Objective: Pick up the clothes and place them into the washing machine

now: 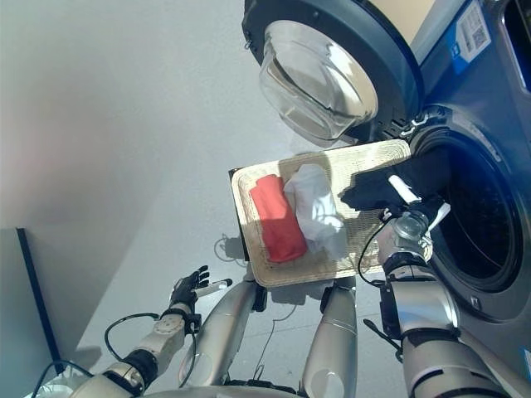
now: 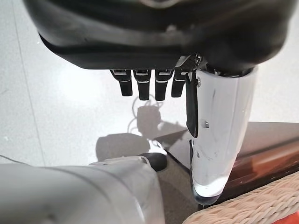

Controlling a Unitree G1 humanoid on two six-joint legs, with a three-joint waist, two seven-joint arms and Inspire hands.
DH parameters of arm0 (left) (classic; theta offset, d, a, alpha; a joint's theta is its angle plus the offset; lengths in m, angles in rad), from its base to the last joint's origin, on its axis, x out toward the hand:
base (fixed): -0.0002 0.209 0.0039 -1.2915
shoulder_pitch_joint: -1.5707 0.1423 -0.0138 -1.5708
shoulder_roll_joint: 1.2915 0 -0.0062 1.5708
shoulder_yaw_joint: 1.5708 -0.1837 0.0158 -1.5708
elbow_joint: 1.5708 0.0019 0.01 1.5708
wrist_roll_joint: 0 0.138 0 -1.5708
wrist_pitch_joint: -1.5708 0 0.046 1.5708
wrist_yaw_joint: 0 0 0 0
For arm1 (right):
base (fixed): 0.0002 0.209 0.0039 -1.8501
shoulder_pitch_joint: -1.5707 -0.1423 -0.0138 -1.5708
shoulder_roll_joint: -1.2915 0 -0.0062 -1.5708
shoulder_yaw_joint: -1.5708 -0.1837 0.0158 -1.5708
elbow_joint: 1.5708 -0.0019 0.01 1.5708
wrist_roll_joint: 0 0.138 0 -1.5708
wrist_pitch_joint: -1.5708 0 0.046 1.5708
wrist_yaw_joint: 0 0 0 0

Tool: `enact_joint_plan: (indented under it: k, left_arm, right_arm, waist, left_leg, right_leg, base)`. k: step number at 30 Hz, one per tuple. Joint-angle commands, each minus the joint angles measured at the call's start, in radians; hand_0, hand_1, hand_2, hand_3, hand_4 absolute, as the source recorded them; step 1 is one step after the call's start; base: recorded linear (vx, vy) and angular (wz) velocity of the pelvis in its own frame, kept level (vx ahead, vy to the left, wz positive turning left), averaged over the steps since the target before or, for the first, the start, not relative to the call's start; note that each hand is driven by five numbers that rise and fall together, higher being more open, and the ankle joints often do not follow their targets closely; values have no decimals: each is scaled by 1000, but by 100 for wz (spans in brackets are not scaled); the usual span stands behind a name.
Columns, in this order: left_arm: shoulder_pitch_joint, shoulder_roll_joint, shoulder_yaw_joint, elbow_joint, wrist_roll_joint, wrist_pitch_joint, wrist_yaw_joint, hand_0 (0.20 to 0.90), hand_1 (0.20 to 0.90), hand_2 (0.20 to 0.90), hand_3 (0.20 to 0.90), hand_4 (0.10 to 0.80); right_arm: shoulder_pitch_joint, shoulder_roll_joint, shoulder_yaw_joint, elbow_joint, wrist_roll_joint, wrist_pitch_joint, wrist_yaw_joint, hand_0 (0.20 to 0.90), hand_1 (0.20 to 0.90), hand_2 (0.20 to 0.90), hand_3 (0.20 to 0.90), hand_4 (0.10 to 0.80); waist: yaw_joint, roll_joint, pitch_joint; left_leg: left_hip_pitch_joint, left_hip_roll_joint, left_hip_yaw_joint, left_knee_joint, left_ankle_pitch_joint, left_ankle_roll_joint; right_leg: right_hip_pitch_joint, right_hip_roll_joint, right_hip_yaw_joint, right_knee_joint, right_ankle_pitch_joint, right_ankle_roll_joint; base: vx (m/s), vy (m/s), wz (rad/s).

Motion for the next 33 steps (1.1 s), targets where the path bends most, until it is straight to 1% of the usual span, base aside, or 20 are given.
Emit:
enact_joint_plan:
  k: [1, 3, 5, 6, 8, 10, 11, 12, 13, 14, 16, 17, 18, 19, 23, 24, 26, 28, 33]
  left_arm:
    - [90, 39, 2, 26, -5, -22, 23, 900, 900, 900, 900, 800]
    - [91, 38, 8, 34, -7, -20, 24, 900, 900, 900, 900, 800]
    - [102, 36, 18, 24, -20, -19, 30, 900, 900, 900, 900, 800]
    - [103, 36, 18, 24, -19, -19, 30, 900, 900, 900, 900, 800]
    - [113, 38, 24, 21, -19, -15, 31, 900, 900, 900, 900, 800]
    - [133, 41, 43, 11, -18, -13, 38, 900, 900, 900, 900, 800]
    - [135, 41, 41, 10, -18, -13, 38, 900, 900, 900, 900, 800]
    - [147, 41, 55, -3, -25, -13, 41, 900, 900, 900, 900, 800]
    - [156, 44, 57, -13, -28, -15, 42, 900, 900, 900, 900, 800]
    - [157, 44, 56, -14, -28, -14, 42, 900, 900, 900, 900, 800]
    - [171, 54, 68, -36, -28, -22, 48, 900, 900, 900, 900, 800]
    - [171, 54, 68, -37, -28, -21, 48, 900, 900, 900, 900, 800]
    - [172, 54, 72, -37, -24, -24, 49, 900, 900, 900, 900, 800]
    - [172, 63, 73, -50, -23, -35, 52, 900, 900, 900, 900, 800]
    - [172, 75, 66, -72, -4, -48, 46, 900, 900, 900, 900, 800]
    - [172, 73, 67, -72, -4, -48, 46, 900, 900, 900, 900, 800]
    - [183, 81, 79, -89, -1, -56, 44, 900, 900, 900, 900, 800]
    - [186, 89, 83, -85, 4, -59, 44, 900, 900, 900, 900, 800]
    - [165, 102, 73, -86, 15, -65, 49, 900, 900, 900, 900, 800]
  right_arm:
    - [3, -125, -15, -84, 45, -111, -80, 200, 200, 200, 200, 300]
    - [11, -133, -21, -100, 40, -113, -88, 200, 200, 200, 200, 300]
    - [31, -158, -41, -159, 6, -126, -154, 200, 200, 200, 200, 300]
    - [34, -157, -43, -163, 3, -125, -158, 200, 200, 200, 200, 300]
    - [66, -182, -60, -211, -45, -122, -212, 200, 200, 200, 200, 300]
    - [122, -237, -104, -293, -121, -108, -299, 200, 200, 200, 200, 300]
    - [128, -233, -109, -303, -127, -104, -305, 200, 200, 200, 200, 300]
    - [171, -260, -142, -360, -194, -82, -360, 200, 200, 200, 200, 300]
    - [183, -270, -160, -378, -215, -71, -384, 200, 200, 200, 200, 300]
    - [185, -269, -161, -381, -217, -69, -387, 200, 200, 200, 200, 300]
    - [179, -311, -176, -429, -287, -40, -428, 200, 200, 200, 200, 300]
    - [178, -311, -176, -430, -289, -39, -430, 200, 200, 200, 200, 300]
    - [170, -329, -178, -436, -315, -26, -443, 200, 200, 200, 200, 300]
    - [135, -382, -173, -436, -352, -6, -459, 200, 200, 200, 200, 300]
    - [63, -548, -114, -378, -445, 64, -453, 200, 200, 200, 200, 300]
    - [57, -551, -109, -375, -445, 64, -453, 200, 200, 200, 200, 300]
    - [26, -624, -85, -383, -494, 100, -445, 200, 200, 200, 200, 300]
    - [-20, -672, -58, -399, -526, 109, -448, 200, 200, 200, 200, 300]
    - [-211, -728, 109, -355, -536, 101, -401, 200, 200, 200, 200, 300]
  waist:
    - [22, 36, -54]
    - [20, 37, -56]
    - [13, 41, -56]
    - [13, 41, -57]
    - [7, 45, -56]
    - [-6, 56, -52]
    - [-4, 56, -54]
    - [-15, 66, -47]
    - [-14, 71, -47]
    - [-13, 71, -48]
    - [-15, 83, -40]
    - [-14, 82, -41]
    - [-14, 84, -38]
    - [-11, 87, -34]
    - [-11, 88, -36]
    - [-12, 90, -36]
    - [-16, 91, -38]
    - [-14, 89, -41]
    - [-7, 81, -35]
  left_leg:
    - [-14, 1, -92, 11, -16, -107]
    - [-14, 2, -91, 8, -14, -107]
    - [-18, 3, -89, 5, -10, -108]
    - [-18, 4, -89, 5, -10, -108]
    - [-22, 4, -86, 5, -8, -109]
    - [-28, 5, -83, 3, -7, -111]
    - [-29, 5, -82, 3, -8, -111]
    - [-36, 5, -78, 5, -7, -110]
    - [-39, 5, -74, 5, -8, -109]
    - [-40, 6, -74, 5, -8, -109]
    - [-54, 9, -58, 6, -8, -103]
    - [-55, 9, -56, 7, -8, -103]
    - [-61, 10, -50, 8, -8, -101]
    - [-68, 13, -41, 11, -8, -99]
    - [-76, 13, -32, 6, -6, -101]
    - [-77, 13, -32, 6, -6, -101]
    - [-84, 13, -27, 2, -2, -102]
    - [-87, 13, -22, -7, 1, -103]
    - [-100, 21, -12, -12, 9, -105]
  right_leg:
    - [68, 35, -34, 41, -89, -19]
    - [65, 36, -32, 39, -87, -19]
    - [60, 39, -27, 34, -82, -19]
    - [60, 39, -27, 34, -82, -19]
    - [53, 41, -22, 36, -80, -19]
    - [41, 44, -10, 40, -82, -21]
    - [40, 44, -10, 40, -82, -21]
    - [28, 46, -2, 42, -80, -21]
    - [20, 47, 2, 43, -79, -20]
    - [18, 47, 3, 44, -79, -20]
    - [-10, 49, 17, 46, -69, -17]
    - [-12, 49, 18, 47, -69, -16]
    - [-23, 50, 24, 47, -66, -15]
    - [-37, 49, 33, 47, -60, -12]
    - [-53, 47, 41, 47, -53, -8]
    - [-54, 47, 41, 47, -53, -8]
    - [-66, 48, 45, 46, -47, -8]
    - [-76, 48, 50, 42, -41, -6]
    - [-94, 51, 57, 32, -26, -5]
  base:
    - [-33, -26, -6]
    - [-21, -16, -4]
    - [-27, -20, -5]
    - [-28, -21, -5]
    - [-19, -10, -1]
    - [-36, -4, -4]
    - [-41, 22, -10]
    - [-40, 28, -14]
    - [-40, 29, -16]
    - [-35, 32, -18]
    - [-55, 61, -23]
    - [-48, 53, -21]
    - [-48, 15, -17]
    - [-59, 10, -18]
    - [-32, -7, -15]
    - [-17, 9, -4]
    - [-14, 17, -1]
    - [-16, 15, 0]
    - [-26, -19, -13]
